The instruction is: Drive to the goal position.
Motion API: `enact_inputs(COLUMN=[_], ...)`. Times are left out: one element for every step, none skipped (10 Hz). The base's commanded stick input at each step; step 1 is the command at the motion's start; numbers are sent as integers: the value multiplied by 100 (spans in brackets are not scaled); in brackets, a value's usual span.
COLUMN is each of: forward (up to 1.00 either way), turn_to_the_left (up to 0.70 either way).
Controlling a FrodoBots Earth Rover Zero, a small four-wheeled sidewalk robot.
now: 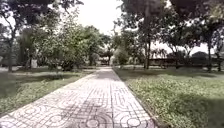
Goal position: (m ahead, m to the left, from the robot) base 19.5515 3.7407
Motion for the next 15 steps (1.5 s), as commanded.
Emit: enact_inputs(forward=[70, 70, 70, 70, 70, 70, 70, 70, 70, 70, 70, 70, 70, 70, 70], turn_to_the_left=[0, 0, 0, 0, 0, 0, 0, 0, 0, 0, 0, 0, 0, 0, 0])
